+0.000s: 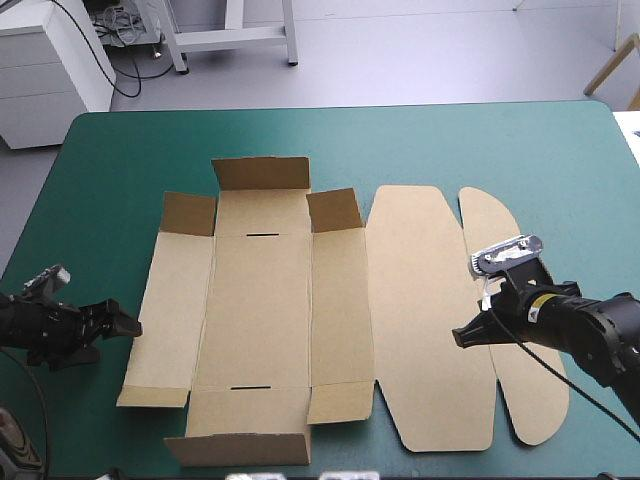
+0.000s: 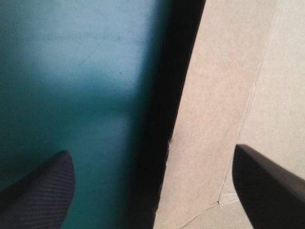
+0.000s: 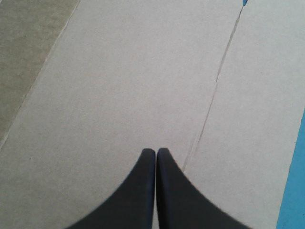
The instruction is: Fold the box
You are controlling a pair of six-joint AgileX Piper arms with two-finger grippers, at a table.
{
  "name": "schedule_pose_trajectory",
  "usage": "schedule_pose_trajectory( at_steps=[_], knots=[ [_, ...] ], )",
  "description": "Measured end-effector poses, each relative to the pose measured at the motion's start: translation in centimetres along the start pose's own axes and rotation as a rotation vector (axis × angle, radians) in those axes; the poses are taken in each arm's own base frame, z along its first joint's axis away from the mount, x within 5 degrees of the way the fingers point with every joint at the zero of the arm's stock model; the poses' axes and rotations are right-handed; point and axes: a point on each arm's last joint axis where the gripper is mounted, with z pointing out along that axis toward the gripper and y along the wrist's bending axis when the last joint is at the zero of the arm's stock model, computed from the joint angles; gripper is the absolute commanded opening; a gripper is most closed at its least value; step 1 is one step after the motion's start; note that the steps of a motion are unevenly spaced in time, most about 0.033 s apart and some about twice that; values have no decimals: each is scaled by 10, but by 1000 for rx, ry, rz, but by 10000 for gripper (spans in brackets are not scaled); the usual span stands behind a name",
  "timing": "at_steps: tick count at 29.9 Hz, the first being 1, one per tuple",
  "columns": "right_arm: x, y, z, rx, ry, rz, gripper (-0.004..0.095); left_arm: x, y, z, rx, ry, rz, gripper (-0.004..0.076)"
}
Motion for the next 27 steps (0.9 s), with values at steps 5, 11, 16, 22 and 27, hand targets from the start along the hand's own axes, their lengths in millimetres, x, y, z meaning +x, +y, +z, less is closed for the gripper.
schedule_pose_trajectory(
  at_steps=[5, 11, 16, 22, 27],
  knots=[
    [0, 0, 0, 0, -1, -11, -14, 9, 0, 12, 50, 20, 5, 636],
    [-1, 0, 0, 1, -6, -16, -14, 19, -12, 29, 66, 71, 80, 636],
    [-1, 0, 0, 1, -8, -23, -14, 24, -29, 40, 84, 108, 159, 636],
    [-1, 0, 0, 1, -7, -39, -14, 25, -37, 45, 89, 122, 226, 636],
    [-1, 0, 0, 1, -7, -44, -14, 26, -38, 45, 106, 126, 258, 636]
  ],
)
